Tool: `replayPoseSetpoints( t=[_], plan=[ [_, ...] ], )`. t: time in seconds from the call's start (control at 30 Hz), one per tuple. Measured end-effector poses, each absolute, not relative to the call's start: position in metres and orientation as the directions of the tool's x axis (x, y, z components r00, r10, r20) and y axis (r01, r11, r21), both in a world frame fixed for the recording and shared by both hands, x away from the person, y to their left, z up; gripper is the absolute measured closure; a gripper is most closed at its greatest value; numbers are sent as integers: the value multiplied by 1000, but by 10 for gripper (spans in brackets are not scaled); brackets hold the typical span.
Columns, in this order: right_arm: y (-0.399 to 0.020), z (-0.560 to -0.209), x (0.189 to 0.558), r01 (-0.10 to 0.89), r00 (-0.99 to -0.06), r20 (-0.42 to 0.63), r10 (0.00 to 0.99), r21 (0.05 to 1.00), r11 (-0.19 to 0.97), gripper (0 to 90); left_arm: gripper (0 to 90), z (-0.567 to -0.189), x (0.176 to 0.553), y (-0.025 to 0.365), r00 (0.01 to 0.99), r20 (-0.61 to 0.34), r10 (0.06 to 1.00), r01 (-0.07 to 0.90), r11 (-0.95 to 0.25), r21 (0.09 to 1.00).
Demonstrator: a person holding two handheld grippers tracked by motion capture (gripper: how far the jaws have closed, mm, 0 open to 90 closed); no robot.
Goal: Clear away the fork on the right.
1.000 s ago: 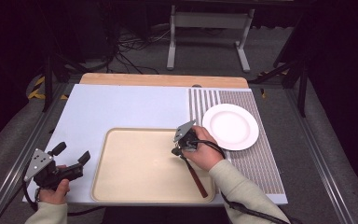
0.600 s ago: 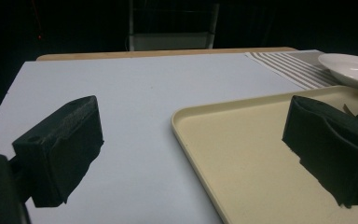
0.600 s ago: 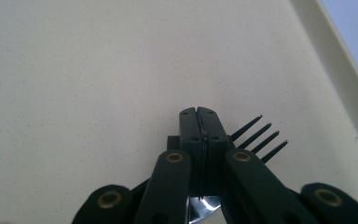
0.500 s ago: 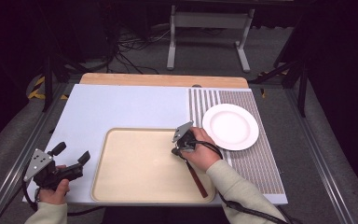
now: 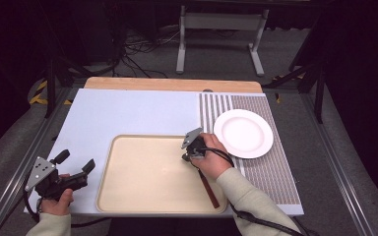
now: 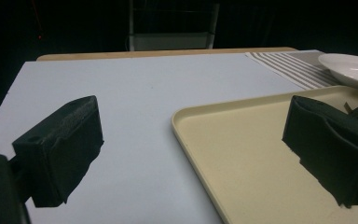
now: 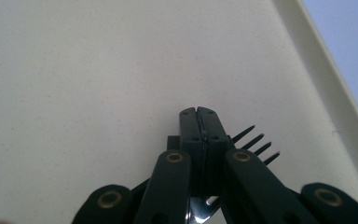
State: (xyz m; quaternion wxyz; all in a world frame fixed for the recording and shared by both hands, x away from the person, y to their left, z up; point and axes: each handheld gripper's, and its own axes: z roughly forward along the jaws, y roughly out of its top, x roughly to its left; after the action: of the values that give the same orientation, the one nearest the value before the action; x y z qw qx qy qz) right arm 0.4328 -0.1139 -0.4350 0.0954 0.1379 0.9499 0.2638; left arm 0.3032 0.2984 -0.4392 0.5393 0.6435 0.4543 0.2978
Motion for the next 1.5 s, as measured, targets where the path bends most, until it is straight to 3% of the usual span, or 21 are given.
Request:
replayPoseSetpoints(
  t=[1.07, 1.5],
  plan=[
    [-158, -431, 448, 341, -877, -135, 461, 501, 796, 900, 54, -440, 304, 297, 409, -110, 906, 267, -4, 964],
    [-165, -430, 448, 356, -869, -133, 477, 501, 789, 900, 54, -440, 304, 298, 409, -109, 906, 266, -4, 964]
  ],
)
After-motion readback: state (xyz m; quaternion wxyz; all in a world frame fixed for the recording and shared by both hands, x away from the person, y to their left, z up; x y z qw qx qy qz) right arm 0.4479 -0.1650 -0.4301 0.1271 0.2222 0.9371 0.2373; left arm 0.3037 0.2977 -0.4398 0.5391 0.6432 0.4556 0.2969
